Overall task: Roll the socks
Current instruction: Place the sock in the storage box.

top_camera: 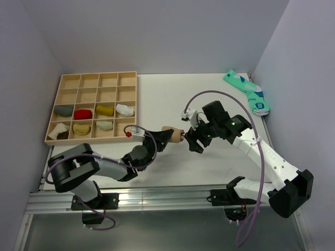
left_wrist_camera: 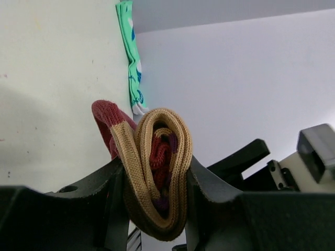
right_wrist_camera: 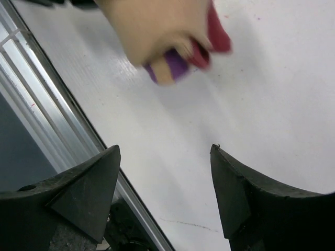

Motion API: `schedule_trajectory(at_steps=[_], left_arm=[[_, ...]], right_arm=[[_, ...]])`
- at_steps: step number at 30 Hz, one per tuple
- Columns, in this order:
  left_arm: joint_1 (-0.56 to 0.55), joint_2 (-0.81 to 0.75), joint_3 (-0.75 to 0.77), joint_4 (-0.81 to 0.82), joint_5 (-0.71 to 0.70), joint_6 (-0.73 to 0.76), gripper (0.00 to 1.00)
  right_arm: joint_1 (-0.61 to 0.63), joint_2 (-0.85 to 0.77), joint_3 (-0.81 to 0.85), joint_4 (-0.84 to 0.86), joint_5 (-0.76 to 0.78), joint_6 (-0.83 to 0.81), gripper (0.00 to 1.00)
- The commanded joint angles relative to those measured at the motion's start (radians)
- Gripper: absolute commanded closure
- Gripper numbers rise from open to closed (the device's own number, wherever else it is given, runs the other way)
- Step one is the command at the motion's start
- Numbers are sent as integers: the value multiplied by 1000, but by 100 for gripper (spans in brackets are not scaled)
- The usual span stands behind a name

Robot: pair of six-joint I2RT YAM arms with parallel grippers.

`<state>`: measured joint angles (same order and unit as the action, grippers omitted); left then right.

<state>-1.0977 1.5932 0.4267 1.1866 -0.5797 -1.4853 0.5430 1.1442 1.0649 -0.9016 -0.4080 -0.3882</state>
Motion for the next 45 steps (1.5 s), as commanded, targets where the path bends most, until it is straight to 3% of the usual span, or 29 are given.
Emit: schedule_trajectory(at_steps=[1, 3, 6, 7, 10, 14, 19, 22, 25, 32, 39, 45], left_arm=[[62, -155, -46, -66, 46, 39, 100], [87, -238, -74, -155, 46, 34, 100], [136, -457, -114, -426, 30, 23, 100], [171, -569, -109, -603, 38, 29, 100], [243, -753, -117, -804, 87, 46, 99], [496, -874, -128, -944, 266, 141, 100], [776, -693, -57, -900, 554, 258, 100], [857, -596, -33, -840, 603, 290, 100], [894, -538, -28, -794, 612, 301, 100], [966, -326, -32, -576, 791, 278, 100], [1010, -187, 7, -541, 866, 269, 100], [1029, -96, 82, -622, 873, 275, 100]], right_arm=[[-40, -43, 66, -20, 29, -18, 23], [-67, -47, 76, -26, 31, -38, 23], [-139, -40, 92, -36, 23, -67, 22], [-178, -37, 96, -40, 15, -77, 23], [-230, -29, 90, -30, -15, -101, 22], [-256, -26, 73, 3, -25, -116, 22], [-281, -18, 67, 29, -35, -127, 22], [-293, -14, 70, 32, -37, -129, 22], [-302, -5, 70, 33, -41, -135, 22], [-314, 15, 46, 52, -34, -143, 22], [-336, 34, 43, 49, -43, -166, 22], [-347, 42, 49, 40, -51, -176, 22]])
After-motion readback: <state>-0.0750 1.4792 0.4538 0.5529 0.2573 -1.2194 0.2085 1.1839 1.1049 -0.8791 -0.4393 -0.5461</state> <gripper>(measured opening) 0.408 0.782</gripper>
